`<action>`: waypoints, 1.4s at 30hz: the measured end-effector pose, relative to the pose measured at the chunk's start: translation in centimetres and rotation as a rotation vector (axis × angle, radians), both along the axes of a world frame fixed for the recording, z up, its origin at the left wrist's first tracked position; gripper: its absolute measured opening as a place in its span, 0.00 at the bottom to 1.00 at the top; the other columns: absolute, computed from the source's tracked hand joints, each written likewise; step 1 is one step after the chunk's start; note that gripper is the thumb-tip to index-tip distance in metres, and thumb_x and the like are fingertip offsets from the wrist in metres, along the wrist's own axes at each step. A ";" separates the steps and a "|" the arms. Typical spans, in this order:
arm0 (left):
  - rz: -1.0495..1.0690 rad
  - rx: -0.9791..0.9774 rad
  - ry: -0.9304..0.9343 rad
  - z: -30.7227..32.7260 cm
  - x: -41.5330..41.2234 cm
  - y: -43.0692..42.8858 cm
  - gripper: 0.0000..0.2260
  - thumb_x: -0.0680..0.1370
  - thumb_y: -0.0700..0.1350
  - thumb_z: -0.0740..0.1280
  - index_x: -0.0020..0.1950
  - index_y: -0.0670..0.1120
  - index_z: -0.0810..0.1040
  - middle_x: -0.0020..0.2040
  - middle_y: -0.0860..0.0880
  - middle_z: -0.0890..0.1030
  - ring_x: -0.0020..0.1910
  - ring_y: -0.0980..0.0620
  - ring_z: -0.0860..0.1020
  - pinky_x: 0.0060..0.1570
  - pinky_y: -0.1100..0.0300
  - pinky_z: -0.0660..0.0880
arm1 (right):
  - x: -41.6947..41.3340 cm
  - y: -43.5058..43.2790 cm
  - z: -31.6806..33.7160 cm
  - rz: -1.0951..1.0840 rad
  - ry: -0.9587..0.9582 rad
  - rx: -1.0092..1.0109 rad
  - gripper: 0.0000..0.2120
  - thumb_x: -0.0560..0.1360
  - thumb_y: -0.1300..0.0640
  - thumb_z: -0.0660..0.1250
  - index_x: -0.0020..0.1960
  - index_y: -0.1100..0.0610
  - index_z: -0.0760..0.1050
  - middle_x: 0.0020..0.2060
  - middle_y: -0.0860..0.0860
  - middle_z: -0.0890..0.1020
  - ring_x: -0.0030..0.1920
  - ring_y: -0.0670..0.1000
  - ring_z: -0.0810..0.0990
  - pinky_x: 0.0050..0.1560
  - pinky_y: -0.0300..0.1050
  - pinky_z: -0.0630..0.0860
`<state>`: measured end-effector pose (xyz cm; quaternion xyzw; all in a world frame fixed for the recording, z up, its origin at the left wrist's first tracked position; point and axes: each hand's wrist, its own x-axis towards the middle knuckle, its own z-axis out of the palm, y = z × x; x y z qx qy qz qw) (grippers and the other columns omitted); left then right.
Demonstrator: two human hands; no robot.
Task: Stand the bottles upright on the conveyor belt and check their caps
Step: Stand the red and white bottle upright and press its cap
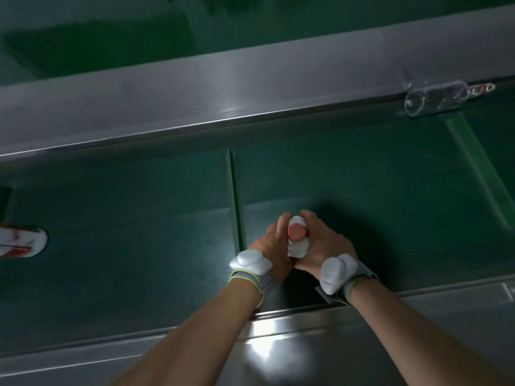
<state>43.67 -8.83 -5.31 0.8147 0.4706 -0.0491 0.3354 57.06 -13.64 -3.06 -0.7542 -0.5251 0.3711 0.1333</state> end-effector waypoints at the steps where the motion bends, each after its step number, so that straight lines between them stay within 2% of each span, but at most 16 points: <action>1: -0.027 0.010 -0.021 0.3 -0.3 0.5 0.34 0.75 0.45 0.67 0.73 0.53 0.49 0.66 0.46 0.71 0.56 0.41 0.79 0.51 0.49 0.76 | -0.1 0.4 0.1 -0.001 -0.022 -0.001 0.34 0.63 0.42 0.74 0.62 0.40 0.58 0.56 0.41 0.74 0.51 0.50 0.78 0.51 0.48 0.75; 4: -0.008 0.026 -0.149 1.5 -1.4 2.8 0.25 0.77 0.51 0.64 0.67 0.59 0.53 0.67 0.47 0.72 0.59 0.43 0.78 0.54 0.50 0.74 | -1.1 3.0 0.2 0.010 -0.096 0.018 0.40 0.62 0.44 0.76 0.68 0.46 0.59 0.57 0.47 0.76 0.53 0.54 0.78 0.50 0.51 0.76; 7: 0.116 -0.012 -0.215 3.1 -2.1 5.7 0.16 0.78 0.59 0.61 0.63 0.61 0.61 0.63 0.48 0.74 0.56 0.45 0.78 0.52 0.51 0.72 | -1.8 6.2 0.6 0.043 -0.089 0.051 0.39 0.62 0.45 0.77 0.66 0.47 0.60 0.54 0.49 0.77 0.50 0.55 0.78 0.48 0.51 0.77; 11: 0.109 0.041 -0.170 3.5 -3.1 8.3 0.24 0.75 0.53 0.66 0.67 0.58 0.59 0.64 0.46 0.75 0.56 0.42 0.78 0.52 0.48 0.75 | -2.3 9.7 0.7 0.082 -0.085 0.071 0.40 0.63 0.44 0.76 0.68 0.48 0.59 0.56 0.50 0.76 0.51 0.56 0.78 0.49 0.51 0.76; 15: 0.145 0.032 -0.158 3.3 -3.5 9.8 0.25 0.74 0.51 0.67 0.68 0.56 0.60 0.62 0.47 0.75 0.54 0.43 0.78 0.50 0.50 0.75 | -2.8 11.3 0.5 0.082 0.032 0.130 0.31 0.62 0.45 0.74 0.58 0.46 0.62 0.50 0.48 0.79 0.45 0.54 0.80 0.45 0.53 0.79; 17: 0.149 0.030 -0.172 2.9 -3.5 10.3 0.25 0.73 0.52 0.66 0.68 0.56 0.61 0.62 0.47 0.75 0.53 0.42 0.78 0.49 0.50 0.75 | -2.7 11.9 0.2 0.106 -0.023 0.108 0.36 0.63 0.46 0.76 0.64 0.48 0.61 0.53 0.49 0.78 0.49 0.55 0.79 0.48 0.50 0.77; 19: 0.164 0.009 -0.169 2.5 -3.4 10.6 0.23 0.73 0.56 0.64 0.66 0.57 0.61 0.60 0.48 0.76 0.51 0.44 0.77 0.48 0.50 0.74 | -2.6 12.4 -0.3 0.123 -0.072 0.073 0.40 0.63 0.47 0.76 0.69 0.50 0.59 0.56 0.51 0.76 0.52 0.56 0.77 0.50 0.50 0.76; 21: 0.196 -0.025 -0.148 1.9 -3.3 10.6 0.17 0.74 0.61 0.60 0.60 0.60 0.63 0.56 0.50 0.77 0.45 0.47 0.77 0.46 0.51 0.73 | -2.8 12.5 -0.9 0.131 -0.055 0.046 0.41 0.63 0.48 0.77 0.69 0.51 0.59 0.56 0.52 0.76 0.52 0.57 0.78 0.52 0.52 0.77; 24: 0.250 -0.058 -0.133 1.3 -3.2 10.5 0.10 0.76 0.63 0.58 0.54 0.61 0.64 0.49 0.54 0.77 0.41 0.49 0.77 0.44 0.50 0.74 | -3.0 12.5 -1.4 0.135 -0.043 0.029 0.40 0.63 0.47 0.76 0.68 0.49 0.59 0.55 0.51 0.77 0.51 0.56 0.78 0.52 0.53 0.77; 27: 0.239 -0.067 -0.116 1.5 -3.0 10.7 0.13 0.77 0.61 0.58 0.60 0.60 0.63 0.53 0.52 0.78 0.46 0.46 0.79 0.46 0.50 0.73 | -2.5 12.8 -1.4 0.138 -0.033 -0.003 0.42 0.63 0.48 0.77 0.69 0.49 0.57 0.56 0.52 0.77 0.52 0.56 0.78 0.53 0.53 0.77; 29: 0.229 -0.072 -0.076 1.6 -2.9 10.7 0.23 0.78 0.60 0.58 0.71 0.59 0.58 0.63 0.49 0.76 0.57 0.44 0.78 0.54 0.49 0.73 | -2.4 13.0 -1.3 0.140 -0.015 -0.022 0.42 0.64 0.49 0.77 0.70 0.50 0.57 0.57 0.53 0.77 0.53 0.57 0.78 0.54 0.53 0.76; 31: 0.231 -0.067 -0.003 1.8 -2.8 10.6 0.31 0.78 0.60 0.58 0.77 0.59 0.48 0.68 0.48 0.74 0.61 0.44 0.77 0.57 0.48 0.72 | -2.7 12.9 -1.0 0.131 -0.008 -0.025 0.37 0.66 0.48 0.73 0.68 0.50 0.58 0.55 0.52 0.78 0.50 0.56 0.79 0.52 0.53 0.77; 33: 0.234 -0.038 0.054 2.0 -3.0 10.4 0.34 0.77 0.60 0.57 0.78 0.58 0.45 0.66 0.47 0.77 0.58 0.44 0.78 0.53 0.50 0.72 | -3.1 12.8 -0.6 0.110 -0.008 -0.028 0.29 0.68 0.46 0.68 0.63 0.49 0.58 0.50 0.50 0.79 0.45 0.54 0.80 0.49 0.53 0.78; 35: 0.221 0.007 0.093 2.7 -3.3 9.9 0.35 0.77 0.59 0.59 0.79 0.57 0.45 0.64 0.48 0.78 0.56 0.44 0.79 0.51 0.51 0.73 | -3.1 12.2 -0.2 0.100 -0.011 -0.044 0.32 0.68 0.48 0.68 0.66 0.47 0.55 0.51 0.50 0.79 0.46 0.54 0.79 0.49 0.54 0.78; 38: 0.198 0.122 0.112 3.8 -3.6 8.5 0.34 0.76 0.54 0.64 0.78 0.56 0.51 0.63 0.47 0.77 0.55 0.42 0.79 0.46 0.53 0.74 | -3.0 10.5 0.7 0.076 -0.041 -0.042 0.39 0.70 0.52 0.68 0.74 0.45 0.49 0.63 0.53 0.75 0.57 0.58 0.77 0.56 0.56 0.75; 42: 0.229 0.130 0.114 5.1 -3.2 6.6 0.29 0.76 0.52 0.65 0.74 0.56 0.57 0.61 0.47 0.78 0.53 0.41 0.79 0.43 0.54 0.73 | -3.7 8.1 1.8 0.081 -0.082 0.024 0.36 0.71 0.53 0.67 0.73 0.42 0.52 0.66 0.51 0.72 0.58 0.60 0.77 0.54 0.56 0.76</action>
